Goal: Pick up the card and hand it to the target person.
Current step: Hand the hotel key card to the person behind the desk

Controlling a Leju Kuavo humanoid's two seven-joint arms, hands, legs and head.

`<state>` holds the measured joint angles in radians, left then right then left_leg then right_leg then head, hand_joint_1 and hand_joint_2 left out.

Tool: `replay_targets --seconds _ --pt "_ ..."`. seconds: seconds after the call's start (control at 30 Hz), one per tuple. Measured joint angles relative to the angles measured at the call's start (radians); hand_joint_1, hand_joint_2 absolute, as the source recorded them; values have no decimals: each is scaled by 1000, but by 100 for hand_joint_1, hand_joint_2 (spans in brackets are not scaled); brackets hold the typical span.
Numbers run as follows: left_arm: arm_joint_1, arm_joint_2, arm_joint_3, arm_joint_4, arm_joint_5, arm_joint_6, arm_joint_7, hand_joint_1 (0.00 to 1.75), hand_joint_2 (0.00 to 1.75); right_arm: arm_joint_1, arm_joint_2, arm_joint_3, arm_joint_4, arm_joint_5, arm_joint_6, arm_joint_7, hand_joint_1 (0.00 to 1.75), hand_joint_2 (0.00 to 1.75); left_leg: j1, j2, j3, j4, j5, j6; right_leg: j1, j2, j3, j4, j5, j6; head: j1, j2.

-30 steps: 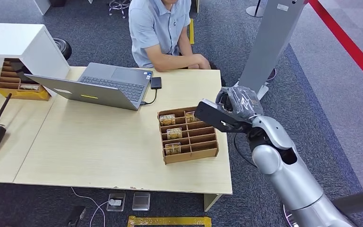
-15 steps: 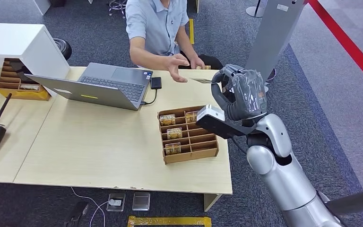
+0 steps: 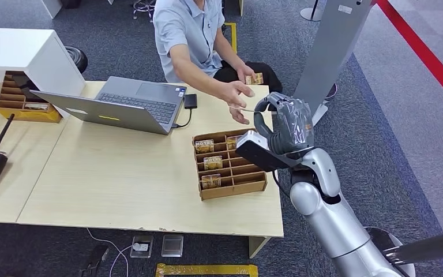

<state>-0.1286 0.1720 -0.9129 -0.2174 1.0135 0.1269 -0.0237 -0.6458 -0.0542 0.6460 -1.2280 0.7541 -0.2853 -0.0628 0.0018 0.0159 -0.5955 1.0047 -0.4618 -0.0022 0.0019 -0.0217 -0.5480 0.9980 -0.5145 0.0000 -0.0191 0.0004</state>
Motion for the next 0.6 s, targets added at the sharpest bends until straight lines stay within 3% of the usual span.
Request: replay_targets --seconds 0.17,0.3,0.37,0.5,0.6 --pt "3 0 0 0 2 -8 0 0 175 0 2 4 16 -10 -12 6 133 175 0 0 0 0 0 0 0 0 0 0 0 0 0 0" --pt "4 0 0 0 7 -11 0 0 175 1 4 5 24 -12 -14 7 0 175 0 0 0 0 0 0 0 0 0 0 0 0 0 0" --pt "5 0 0 0 9 -14 -2 0 175 2 5 6 28 -17 -13 8 0 175 0 0 0 0 0 0 0 0 0 0 0 0 0 0" --pt "7 0 0 0 15 -13 -11 0 0 10 5 7 31 -67 -12 4 0 175 0 0 0 0 0 0 0 0 0 0 0 0 0 0" --pt "9 0 0 0 19 -3 -11 0 0 23 5 5 29 -151 -8 -12 0 175 0 0 0 0 0 0 0 0 0 0 0 0 0 0"
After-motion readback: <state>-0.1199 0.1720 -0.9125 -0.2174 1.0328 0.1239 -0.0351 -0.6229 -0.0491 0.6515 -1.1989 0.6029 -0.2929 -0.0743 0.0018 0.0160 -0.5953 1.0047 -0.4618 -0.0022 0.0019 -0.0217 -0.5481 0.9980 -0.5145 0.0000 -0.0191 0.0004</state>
